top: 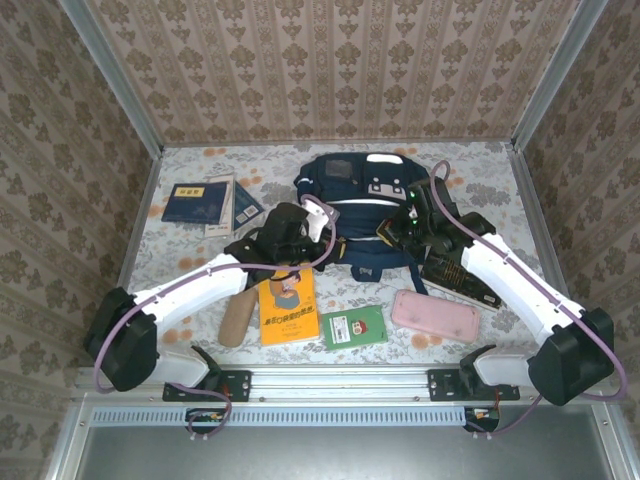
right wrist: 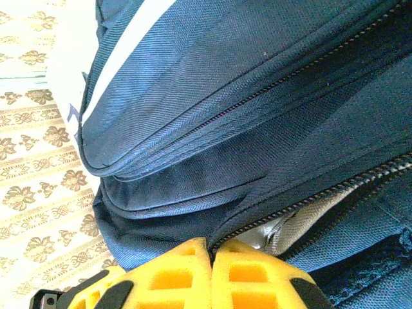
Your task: Pack the student bag
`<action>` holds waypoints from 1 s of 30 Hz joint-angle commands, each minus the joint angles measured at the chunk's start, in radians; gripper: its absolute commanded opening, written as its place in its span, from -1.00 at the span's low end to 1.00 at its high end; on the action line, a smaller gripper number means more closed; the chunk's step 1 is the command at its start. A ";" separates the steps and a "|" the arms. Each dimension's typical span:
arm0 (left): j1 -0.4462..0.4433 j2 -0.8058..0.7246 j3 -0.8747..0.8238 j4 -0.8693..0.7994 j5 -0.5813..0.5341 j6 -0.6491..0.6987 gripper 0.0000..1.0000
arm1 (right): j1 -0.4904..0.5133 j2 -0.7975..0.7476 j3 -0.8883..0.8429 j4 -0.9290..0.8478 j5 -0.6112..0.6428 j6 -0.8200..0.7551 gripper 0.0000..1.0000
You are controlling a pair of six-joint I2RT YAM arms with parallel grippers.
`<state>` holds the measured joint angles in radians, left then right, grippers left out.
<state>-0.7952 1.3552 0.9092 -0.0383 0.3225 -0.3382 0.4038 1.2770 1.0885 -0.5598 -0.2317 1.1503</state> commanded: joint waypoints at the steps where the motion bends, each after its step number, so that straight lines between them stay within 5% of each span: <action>1: 0.075 -0.069 -0.010 -0.105 -0.065 0.028 -1.00 | -0.049 -0.039 0.037 -0.112 0.220 -0.056 -1.00; 30: 0.406 0.336 0.138 -0.024 0.016 0.017 -0.89 | -0.059 -0.036 0.077 -0.098 0.198 -0.166 -1.00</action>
<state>-0.4561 1.6508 1.0077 -0.0696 0.4255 -0.3344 0.3744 1.2648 1.1381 -0.6292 -0.1223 1.0180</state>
